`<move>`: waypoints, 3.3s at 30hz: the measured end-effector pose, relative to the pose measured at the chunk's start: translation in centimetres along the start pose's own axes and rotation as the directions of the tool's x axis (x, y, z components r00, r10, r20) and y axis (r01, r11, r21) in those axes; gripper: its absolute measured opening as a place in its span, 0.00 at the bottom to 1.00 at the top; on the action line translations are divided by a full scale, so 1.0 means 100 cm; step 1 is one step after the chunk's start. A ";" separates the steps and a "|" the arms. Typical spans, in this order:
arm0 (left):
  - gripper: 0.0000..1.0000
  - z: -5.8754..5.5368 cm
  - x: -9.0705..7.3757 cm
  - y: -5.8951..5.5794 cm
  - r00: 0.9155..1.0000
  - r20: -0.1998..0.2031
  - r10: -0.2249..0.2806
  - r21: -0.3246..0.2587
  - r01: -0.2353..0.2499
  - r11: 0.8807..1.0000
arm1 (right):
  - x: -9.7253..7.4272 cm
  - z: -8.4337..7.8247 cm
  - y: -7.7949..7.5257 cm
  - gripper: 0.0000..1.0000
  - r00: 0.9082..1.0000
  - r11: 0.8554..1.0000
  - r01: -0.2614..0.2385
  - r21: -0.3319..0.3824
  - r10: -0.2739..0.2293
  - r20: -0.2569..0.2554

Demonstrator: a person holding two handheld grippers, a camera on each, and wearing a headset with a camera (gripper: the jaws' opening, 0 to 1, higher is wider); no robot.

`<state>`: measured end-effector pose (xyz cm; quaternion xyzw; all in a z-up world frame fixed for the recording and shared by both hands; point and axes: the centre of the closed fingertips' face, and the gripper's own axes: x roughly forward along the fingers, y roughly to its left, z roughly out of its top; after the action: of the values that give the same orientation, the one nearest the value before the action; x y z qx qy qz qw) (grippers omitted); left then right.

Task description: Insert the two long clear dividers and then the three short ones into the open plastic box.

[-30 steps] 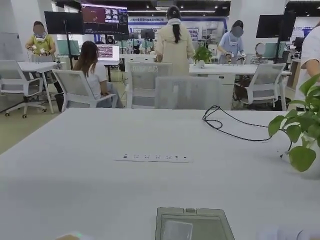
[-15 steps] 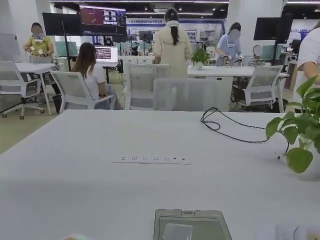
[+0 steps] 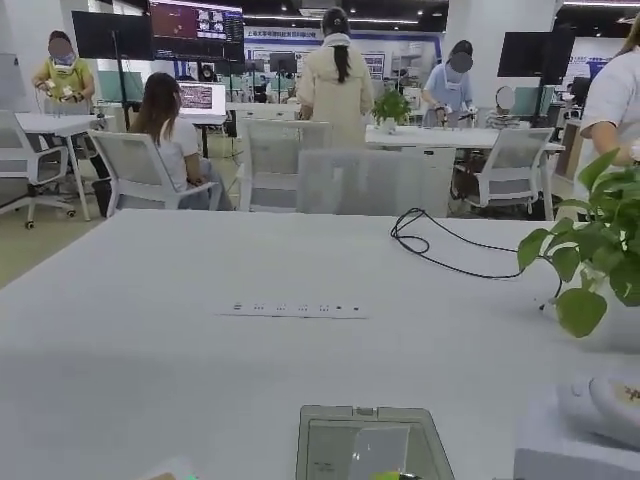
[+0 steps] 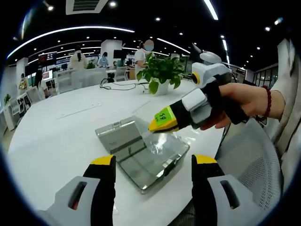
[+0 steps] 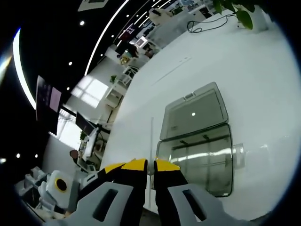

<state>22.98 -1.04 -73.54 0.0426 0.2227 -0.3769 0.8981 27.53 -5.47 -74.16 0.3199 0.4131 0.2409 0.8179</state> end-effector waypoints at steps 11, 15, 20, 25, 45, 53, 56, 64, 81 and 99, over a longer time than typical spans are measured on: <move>0.84 0.003 -0.004 -0.004 0.999 0.039 -0.006 0.045 0.004 0.999 | -0.011 0.000 -0.023 0.06 0.983 0.991 0.127 -0.034 -0.130 -0.128; 0.89 0.000 -0.005 0.000 0.999 0.039 0.022 0.033 -0.023 0.999 | -0.010 -0.003 -0.031 0.06 0.969 0.983 0.169 -0.071 -0.179 -0.169; 0.96 -0.006 -0.005 0.001 0.999 0.029 0.025 0.027 -0.026 0.999 | -0.009 -0.003 -0.040 0.06 0.952 0.974 0.210 -0.081 -0.223 -0.210; 0.99 -0.002 -0.006 0.003 0.998 0.054 0.028 0.013 -0.029 1.000 | -0.006 -0.002 -0.045 0.06 0.935 0.968 0.236 -0.080 -0.249 -0.252; 1.00 0.008 -0.001 0.003 0.996 0.089 0.000 0.012 -0.001 1.000 | 0.003 -0.007 -0.069 0.06 0.885 0.950 0.293 -0.106 -0.311 -0.345; 0.99 0.008 -0.001 0.005 0.996 0.091 0.000 -0.001 0.000 1.000 | 0.010 -0.011 -0.077 0.06 0.873 0.949 0.308 -0.075 -0.313 -0.374; 0.98 0.007 -0.002 0.007 0.996 0.088 0.003 -0.003 -0.003 1.000 | 0.011 -0.013 -0.078 0.06 0.872 0.950 0.308 -0.054 -0.305 -0.383; 0.97 0.010 -0.004 0.011 0.995 0.095 0.012 -0.009 -0.011 1.000 | 0.015 -0.015 -0.082 0.06 0.871 0.949 0.315 -0.018 -0.297 -0.391; 0.97 0.011 -0.006 0.017 0.995 0.099 0.021 -0.010 -0.020 1.000 | 0.015 -0.015 -0.084 0.06 0.856 0.941 0.331 -0.075 -0.333 -0.395; 0.96 0.014 -0.006 0.021 0.994 0.101 0.030 -0.012 -0.029 1.000 | 0.017 -0.015 -0.081 0.06 0.817 0.877 0.345 -0.335 -0.456 -0.353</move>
<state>24.60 0.57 -72.16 0.0221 0.1783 -0.3640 0.9139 28.27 -9.34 -81.60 0.0571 0.6034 0.1763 0.7756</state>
